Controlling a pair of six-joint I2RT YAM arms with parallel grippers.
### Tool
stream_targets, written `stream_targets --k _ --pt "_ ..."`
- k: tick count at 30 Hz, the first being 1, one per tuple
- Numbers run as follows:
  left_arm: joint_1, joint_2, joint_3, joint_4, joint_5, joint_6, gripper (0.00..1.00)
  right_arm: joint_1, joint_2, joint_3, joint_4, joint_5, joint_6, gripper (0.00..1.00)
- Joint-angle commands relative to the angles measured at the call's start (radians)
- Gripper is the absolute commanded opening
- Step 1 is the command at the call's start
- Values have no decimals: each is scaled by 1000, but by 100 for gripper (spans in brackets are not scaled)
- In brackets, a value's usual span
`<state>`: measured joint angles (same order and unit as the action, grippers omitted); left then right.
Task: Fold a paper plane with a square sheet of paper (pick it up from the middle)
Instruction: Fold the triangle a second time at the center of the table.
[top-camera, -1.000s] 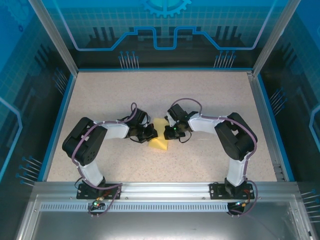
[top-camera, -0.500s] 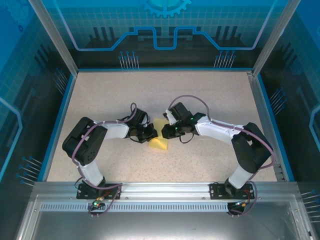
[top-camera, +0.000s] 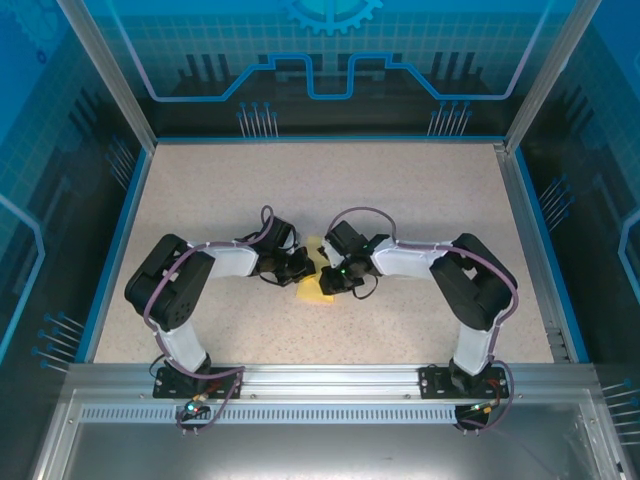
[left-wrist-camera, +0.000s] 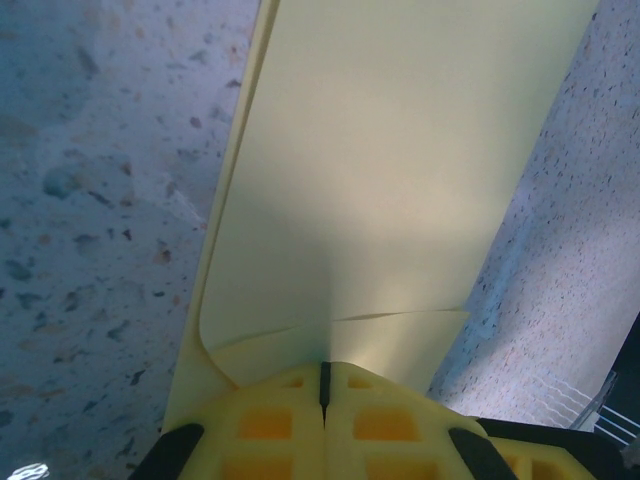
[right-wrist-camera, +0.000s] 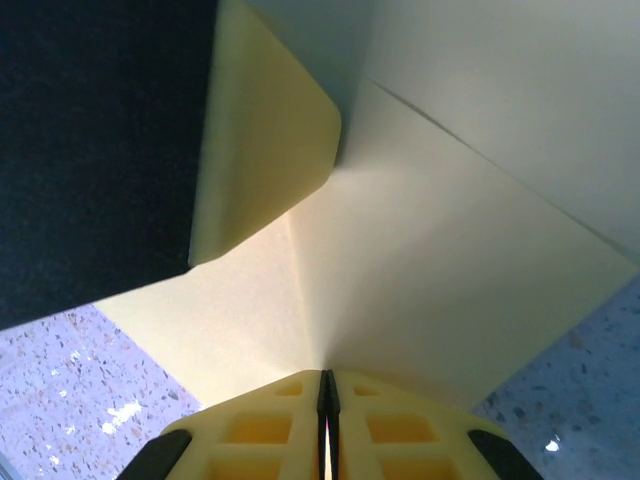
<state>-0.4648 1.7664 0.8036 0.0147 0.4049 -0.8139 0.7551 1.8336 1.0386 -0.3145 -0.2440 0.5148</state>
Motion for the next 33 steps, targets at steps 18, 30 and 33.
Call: stream_targets --k 18,30,33 --pt "-1 68 -30 -87 -63 -32 2 21 -20 -18 -73 -48 -45 11" --pt "-2 71 -33 -88 -64 -39 2 21 -66 -87 -95 -60 -51 11" --pt "-2 70 -35 -86 -64 -38 2 26 -80 -103 -97 -66 -51 11"
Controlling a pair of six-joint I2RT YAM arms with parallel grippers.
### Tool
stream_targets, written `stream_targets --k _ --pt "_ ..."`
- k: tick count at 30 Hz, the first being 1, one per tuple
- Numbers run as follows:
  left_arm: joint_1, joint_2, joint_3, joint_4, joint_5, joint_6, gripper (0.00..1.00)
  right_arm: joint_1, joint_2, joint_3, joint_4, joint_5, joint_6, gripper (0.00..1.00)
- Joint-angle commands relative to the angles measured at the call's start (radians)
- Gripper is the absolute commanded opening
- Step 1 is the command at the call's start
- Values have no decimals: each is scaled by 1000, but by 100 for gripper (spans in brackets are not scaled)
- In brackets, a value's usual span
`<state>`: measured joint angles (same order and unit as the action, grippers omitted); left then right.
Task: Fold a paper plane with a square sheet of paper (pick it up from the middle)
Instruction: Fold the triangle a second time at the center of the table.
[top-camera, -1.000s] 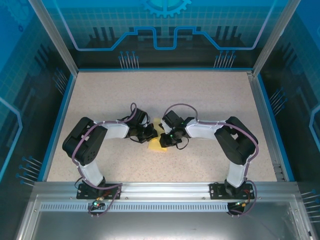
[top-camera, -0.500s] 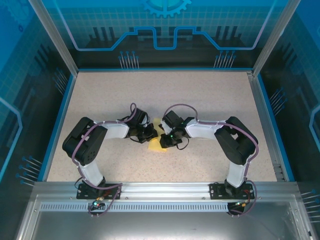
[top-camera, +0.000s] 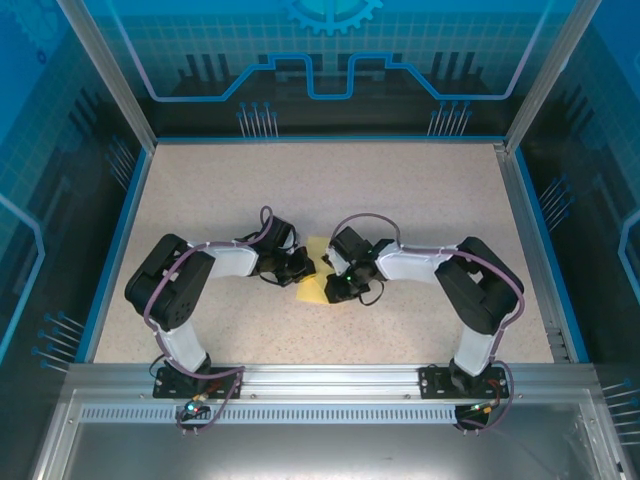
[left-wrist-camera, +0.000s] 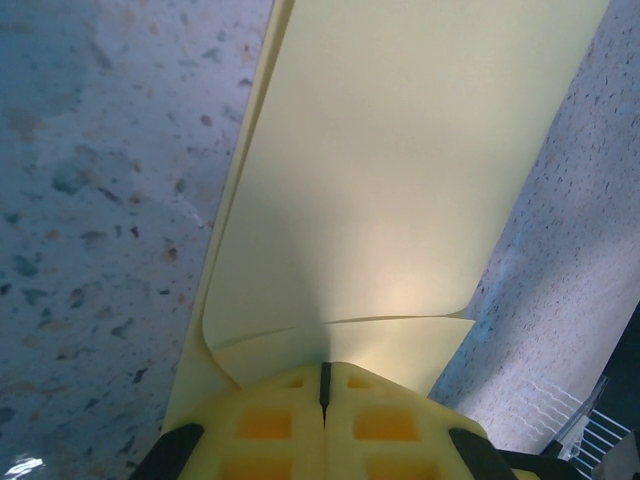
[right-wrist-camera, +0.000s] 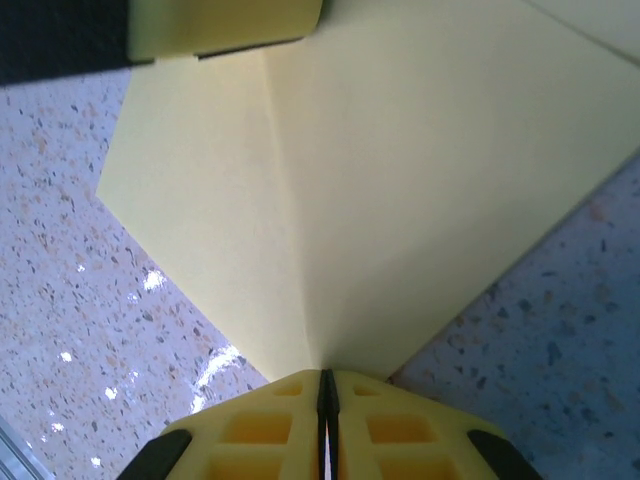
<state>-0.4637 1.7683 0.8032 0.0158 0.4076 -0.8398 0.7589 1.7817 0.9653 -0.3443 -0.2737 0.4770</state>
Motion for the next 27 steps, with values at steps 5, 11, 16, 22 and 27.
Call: stream_targets --k 5,11,16,22,27 --pt "-3 64 -35 -87 -66 -10 2 22 -88 -12 -45 1 9 11" --pt "-3 63 -35 -86 -62 -12 2 22 -58 71 -11 21 20 11" --pt "-2 60 -38 -82 -59 -17 2 23 27 122 19 29 38 11" --pt "-3 66 -42 -69 -54 -30 2 22 83 142 53 44 58 10" --pt "-3 68 -41 -63 -49 -33 2 21 102 113 56 42 47 10"
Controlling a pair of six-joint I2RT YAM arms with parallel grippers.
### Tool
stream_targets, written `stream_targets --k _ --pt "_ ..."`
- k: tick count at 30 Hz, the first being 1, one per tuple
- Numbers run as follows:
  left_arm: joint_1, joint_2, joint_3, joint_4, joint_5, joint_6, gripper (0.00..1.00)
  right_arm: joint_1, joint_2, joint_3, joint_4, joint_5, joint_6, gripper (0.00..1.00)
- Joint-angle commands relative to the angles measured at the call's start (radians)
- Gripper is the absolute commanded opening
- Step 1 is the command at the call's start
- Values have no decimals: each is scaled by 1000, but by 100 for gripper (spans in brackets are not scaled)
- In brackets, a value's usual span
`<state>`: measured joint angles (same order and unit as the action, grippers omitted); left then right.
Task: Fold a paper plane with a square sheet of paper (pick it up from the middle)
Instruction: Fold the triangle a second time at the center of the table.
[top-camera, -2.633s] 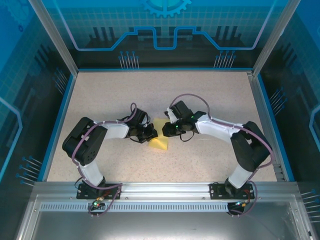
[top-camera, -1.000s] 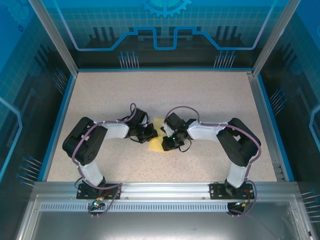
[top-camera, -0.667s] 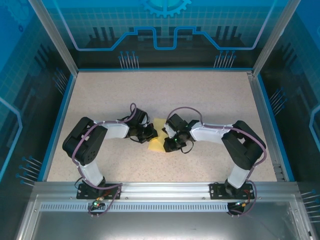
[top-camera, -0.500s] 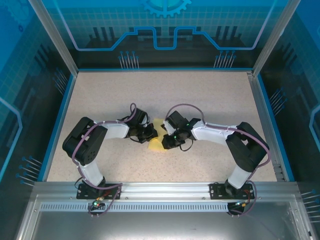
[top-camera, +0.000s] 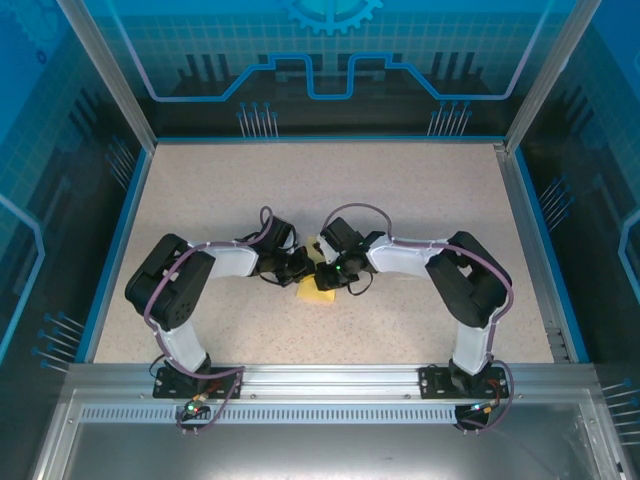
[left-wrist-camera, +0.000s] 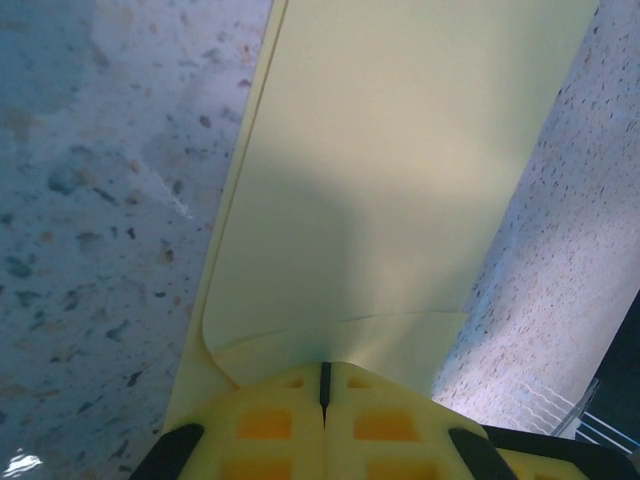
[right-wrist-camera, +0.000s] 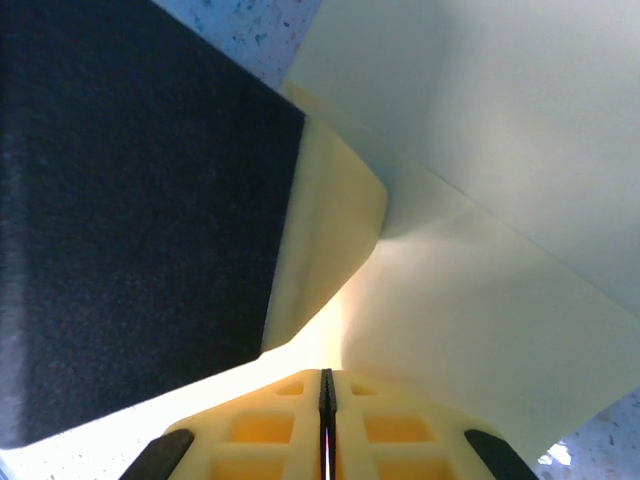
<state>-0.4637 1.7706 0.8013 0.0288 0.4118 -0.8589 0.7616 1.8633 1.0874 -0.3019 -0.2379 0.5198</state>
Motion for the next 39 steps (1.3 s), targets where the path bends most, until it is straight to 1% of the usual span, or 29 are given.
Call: stream_targets --k 1,9,20,25,28,33,36,39 --pt "-3 66 -40 -76 -51 -16 2 19 21 -15 15 -1 2 10" --pt "-2 61 -44 -80 -59 -19 2 21 -8 -80 -19 -11 -7 10" --pt "-2 58 -43 -87 -65 -9 1 20 -163 -252 -32 -18 31 10" --pt "-2 55 -41 -89 -65 -6 1 18 -221 -264 -39 7 37 10" --pt "-3 52 -43 -89 -65 -5 2 10 -262 -257 -2 21 53 10" --pt "-3 46 -48 -82 -64 -11 1 -2 -258 -274 133 -9 110 11" --pt "-3 46 -48 -83 -59 -8 1 5 -198 -232 125 -23 107 11" --pt "-3 46 -44 -83 -58 -8 1 11 -151 -214 96 -3 90 10"
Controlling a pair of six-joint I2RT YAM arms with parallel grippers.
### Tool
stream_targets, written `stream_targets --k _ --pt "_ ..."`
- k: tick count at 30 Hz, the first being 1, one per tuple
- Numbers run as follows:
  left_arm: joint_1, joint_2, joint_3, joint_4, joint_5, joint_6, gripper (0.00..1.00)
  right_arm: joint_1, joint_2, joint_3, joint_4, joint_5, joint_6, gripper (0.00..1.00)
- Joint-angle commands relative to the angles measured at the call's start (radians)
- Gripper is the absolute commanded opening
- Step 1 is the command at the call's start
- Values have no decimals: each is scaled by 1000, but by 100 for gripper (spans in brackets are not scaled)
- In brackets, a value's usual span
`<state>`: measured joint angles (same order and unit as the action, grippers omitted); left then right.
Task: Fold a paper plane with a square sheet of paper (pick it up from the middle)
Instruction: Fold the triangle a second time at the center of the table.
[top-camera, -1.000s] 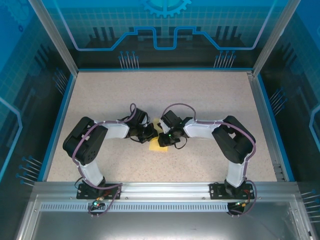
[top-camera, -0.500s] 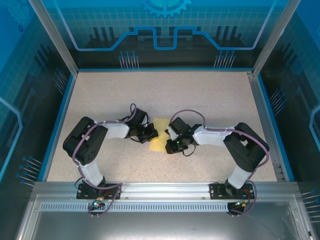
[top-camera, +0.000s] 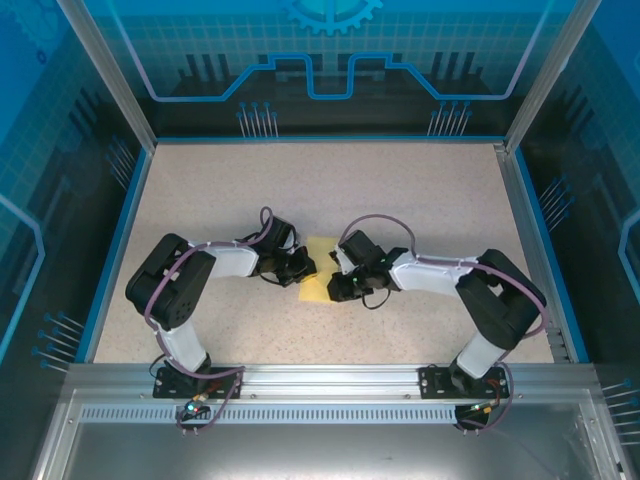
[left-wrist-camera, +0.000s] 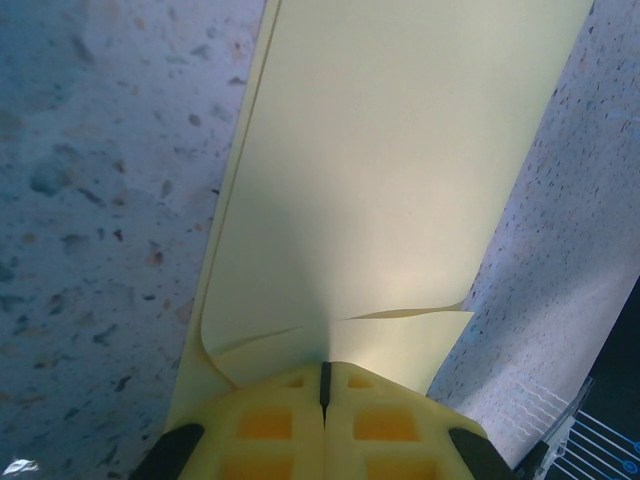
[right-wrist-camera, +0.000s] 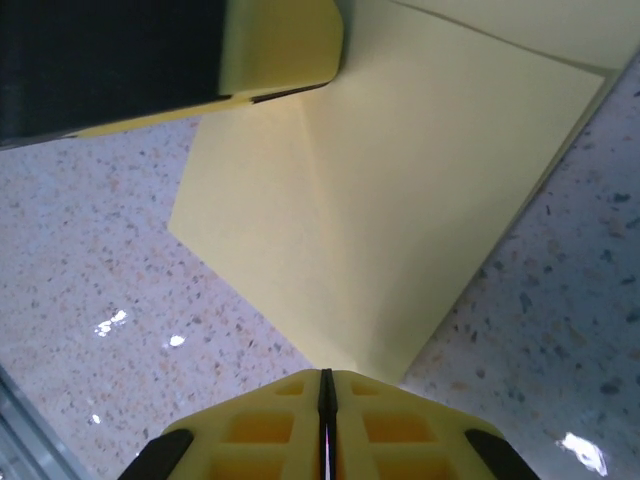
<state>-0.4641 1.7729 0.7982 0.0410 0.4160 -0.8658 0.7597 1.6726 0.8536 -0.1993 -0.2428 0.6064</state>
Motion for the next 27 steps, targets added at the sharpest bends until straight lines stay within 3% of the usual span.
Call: stream_targets --k 1,13,17,27 --pt "-2 43 -42 -93 -60 -1 1 13 49 19 -15 13 0 10" --pt "-16 -41 -26 -65 11 -1 4 12 74 20 -79 48 -5 10" --pt "-31 -74 -66 36 72 -60 5 12 83 55 -94 50 -4 10" --pt "-104 -123 -85 49 20 -122 5 12 85 50 -100 47 -5 10"
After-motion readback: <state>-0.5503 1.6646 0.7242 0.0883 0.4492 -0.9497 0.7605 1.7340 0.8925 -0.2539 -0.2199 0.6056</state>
